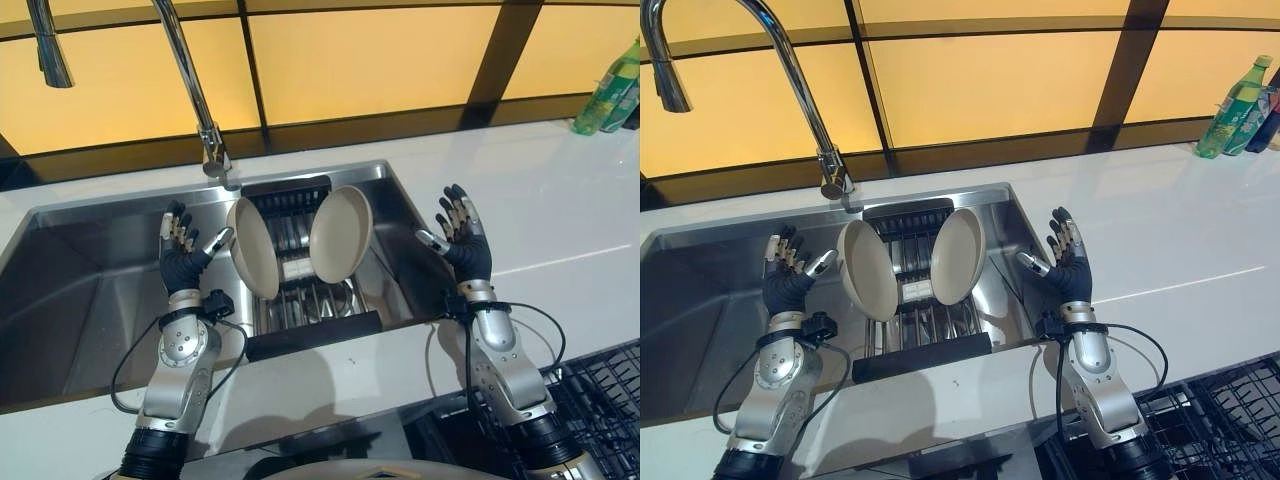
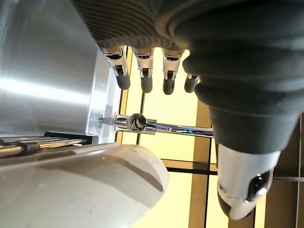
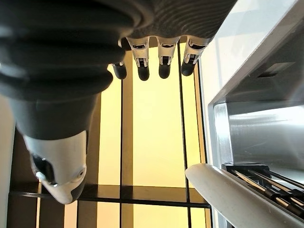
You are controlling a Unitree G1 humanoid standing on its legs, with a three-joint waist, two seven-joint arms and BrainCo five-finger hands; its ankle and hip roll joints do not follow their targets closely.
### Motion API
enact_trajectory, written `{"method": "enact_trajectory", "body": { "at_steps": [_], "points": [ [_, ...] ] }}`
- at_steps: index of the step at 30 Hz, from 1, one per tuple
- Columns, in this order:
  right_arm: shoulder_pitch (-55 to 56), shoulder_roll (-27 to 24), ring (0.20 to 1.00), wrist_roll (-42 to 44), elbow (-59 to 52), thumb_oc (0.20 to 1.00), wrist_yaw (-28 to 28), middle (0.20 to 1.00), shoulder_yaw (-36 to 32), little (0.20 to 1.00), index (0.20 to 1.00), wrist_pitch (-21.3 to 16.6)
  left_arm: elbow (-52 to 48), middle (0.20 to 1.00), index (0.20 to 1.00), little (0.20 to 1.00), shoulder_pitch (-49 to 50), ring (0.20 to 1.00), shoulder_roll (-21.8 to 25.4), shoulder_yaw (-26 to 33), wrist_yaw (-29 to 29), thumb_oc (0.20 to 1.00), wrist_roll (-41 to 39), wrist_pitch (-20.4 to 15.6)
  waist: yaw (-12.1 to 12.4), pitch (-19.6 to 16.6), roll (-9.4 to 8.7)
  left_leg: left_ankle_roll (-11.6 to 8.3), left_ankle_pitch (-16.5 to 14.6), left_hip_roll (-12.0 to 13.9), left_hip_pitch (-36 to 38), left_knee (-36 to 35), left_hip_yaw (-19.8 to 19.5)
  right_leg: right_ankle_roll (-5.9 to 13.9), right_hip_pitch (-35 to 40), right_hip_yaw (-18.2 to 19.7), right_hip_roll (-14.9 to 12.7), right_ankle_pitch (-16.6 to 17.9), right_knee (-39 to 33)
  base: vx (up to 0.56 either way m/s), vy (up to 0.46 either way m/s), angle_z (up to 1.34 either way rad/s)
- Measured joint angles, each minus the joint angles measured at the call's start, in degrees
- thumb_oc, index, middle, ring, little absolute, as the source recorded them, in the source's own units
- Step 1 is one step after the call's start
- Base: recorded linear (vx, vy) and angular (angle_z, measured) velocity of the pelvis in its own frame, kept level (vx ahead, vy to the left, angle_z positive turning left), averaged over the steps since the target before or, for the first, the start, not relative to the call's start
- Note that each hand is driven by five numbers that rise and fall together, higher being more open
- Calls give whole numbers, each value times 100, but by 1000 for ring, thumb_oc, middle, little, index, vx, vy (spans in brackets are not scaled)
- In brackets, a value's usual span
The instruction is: Pick up plates and place into dishwasher.
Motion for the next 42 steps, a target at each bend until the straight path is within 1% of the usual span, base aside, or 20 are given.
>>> {"method": "enact_trajectory", "body": {
  "at_steps": [4,22,26,28,31,34,36,37,39,42],
  "points": [
    [0,3,1000,0,0,1000,-1,1000,1,1000,1000,0,0,1000,1000,1000,-4,1000,3,-1,-87,1000,0,-72,0,1,1,0,0,-3,3,0,-1,0,6,0,-2,0,-2,0,0,0],
    [1,7,1000,1,0,1000,80,1000,0,1000,1000,0,-7,1000,1000,1000,-6,1000,13,6,-202,1000,73,-71,3,1,5,-1,1,0,5,2,-15,0,18,-2,13,0,-12,4,-27,0],
    [1,4,1000,6,0,1000,135,1000,-2,1000,1000,2,-35,1000,1000,1000,-7,1000,179,79,-181,1000,513,-75,0,-1,12,-2,2,10,7,3,-15,-1,20,7,31,0,-19,10,-68,0],
    [1,2,1000,21,0,1000,192,1000,-2,1000,1000,7,-48,1000,1000,1000,-7,1000,306,216,-175,1000,568,-75,-3,0,18,-3,2,14,7,4,-12,-1,22,9,40,0,-26,7,-90,-1],
    [2,-3,1000,51,0,1000,247,1000,-2,1000,1000,18,-61,1000,1000,1000,-7,1000,597,447,-166,1000,1133,-77,9,-1,28,-5,2,21,3,5,-8,-3,26,14,56,1,-47,3,-83,0],
    [2,-48,1000,80,0,1000,317,1000,-1,1000,1000,34,-105,1000,1000,1000,-8,1000,838,588,-162,1000,1653,-74,15,-12,78,-8,2,24,-4,6,-6,-4,15,16,58,1,-59,-11,-48,0],
    [2,-121,1000,127,2,1000,346,1000,0,1000,1000,47,-73,1000,1000,1000,-8,1000,1039,684,-156,1000,1996,-64,19,-24,145,-14,3,28,-9,7,-3,-4,-4,22,62,1,-67,-20,-42,-1],
    [1,-178,1000,147,1,1000,370,1000,1,1000,1000,56,-13,1000,1000,1000,-7,1000,1231,685,-158,1000,2243,-59,25,-24,179,-18,3,30,-8,7,-2,-4,-6,26,63,1,-69,0,0,0],
    [2,-319,1000,172,1,1000,406,1000,1,1000,1000,78,52,1000,1000,1000,-7,1000,1517,723,-157,1000,2659,-51,23,-28,293,-22,6,33,-11,7,1,-5,-14,34,67,1,-69,0,0,0],
    [1,-456,1000,225,1,1000,419,1000,15,1000,1000,119,265,1000,1000,1000,-10,1000,1641,723,-153,1000,3113,-65,31,-114,436,-25,8,30,-32,14,-4,-8,-50,61,66,-2,-62,-7,24,-2]
  ]
}}
